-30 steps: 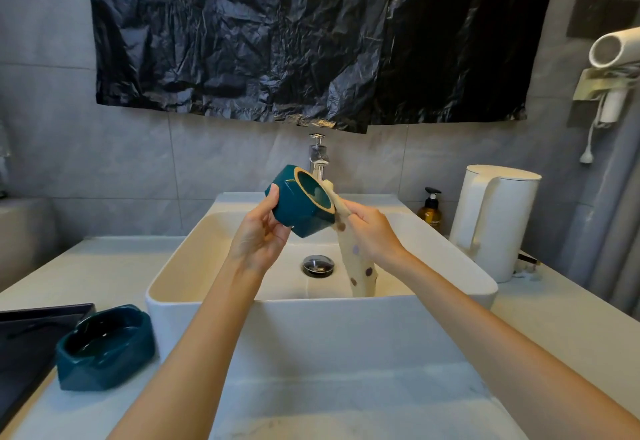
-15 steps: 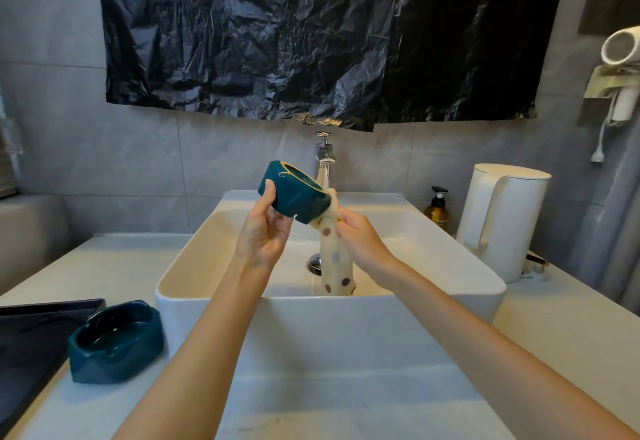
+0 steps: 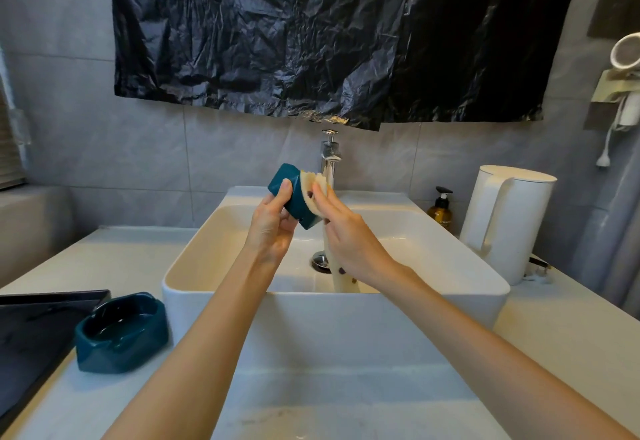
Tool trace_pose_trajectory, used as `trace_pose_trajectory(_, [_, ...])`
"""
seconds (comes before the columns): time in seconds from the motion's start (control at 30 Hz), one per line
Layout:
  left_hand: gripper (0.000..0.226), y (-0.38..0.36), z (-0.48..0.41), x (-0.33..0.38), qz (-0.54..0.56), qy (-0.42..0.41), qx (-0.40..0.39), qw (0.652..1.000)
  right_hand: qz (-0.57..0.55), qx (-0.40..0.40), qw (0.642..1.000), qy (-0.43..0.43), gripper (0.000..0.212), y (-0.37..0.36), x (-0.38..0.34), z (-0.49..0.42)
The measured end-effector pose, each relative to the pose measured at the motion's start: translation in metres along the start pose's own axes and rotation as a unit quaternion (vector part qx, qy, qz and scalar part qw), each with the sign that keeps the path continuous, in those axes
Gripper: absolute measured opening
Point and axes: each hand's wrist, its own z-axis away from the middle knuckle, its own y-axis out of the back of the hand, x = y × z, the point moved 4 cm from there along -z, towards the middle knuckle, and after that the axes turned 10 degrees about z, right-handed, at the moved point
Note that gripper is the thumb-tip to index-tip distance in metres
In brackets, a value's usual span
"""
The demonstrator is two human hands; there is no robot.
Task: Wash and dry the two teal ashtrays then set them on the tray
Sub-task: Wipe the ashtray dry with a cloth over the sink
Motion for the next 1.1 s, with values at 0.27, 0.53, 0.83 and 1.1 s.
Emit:
trace_pose_trajectory(0.27, [0.027,-0.010,0.006,-0.005,-0.071,0.021,-0.023,0.997,0.016,0.018,1.000,0.020,0.046,0.023,0.002,-0.020])
trace_pose_trajectory(0.53, [0.018,-0.015,0.011,-0.004,-0.033,0.061,-0.034,0.997,-0.139,0.003,0.988,-0.064,0.043,0.019,0.021,-0.016])
trace_pose_trajectory(0.83, [0.019,-0.015,0.010,-0.005,-0.054,0.057,-0.035,0.996,-0.064,-0.015,0.993,-0.099,0.041,0.022,0.027,-0.014])
trace_pose_trajectory(1.1, [0.017,-0.021,0.014,-0.007,-0.029,0.062,-0.044,0.997,-0.084,-0.020,0.989,-0.116,0.045,0.028,0.024,-0.031])
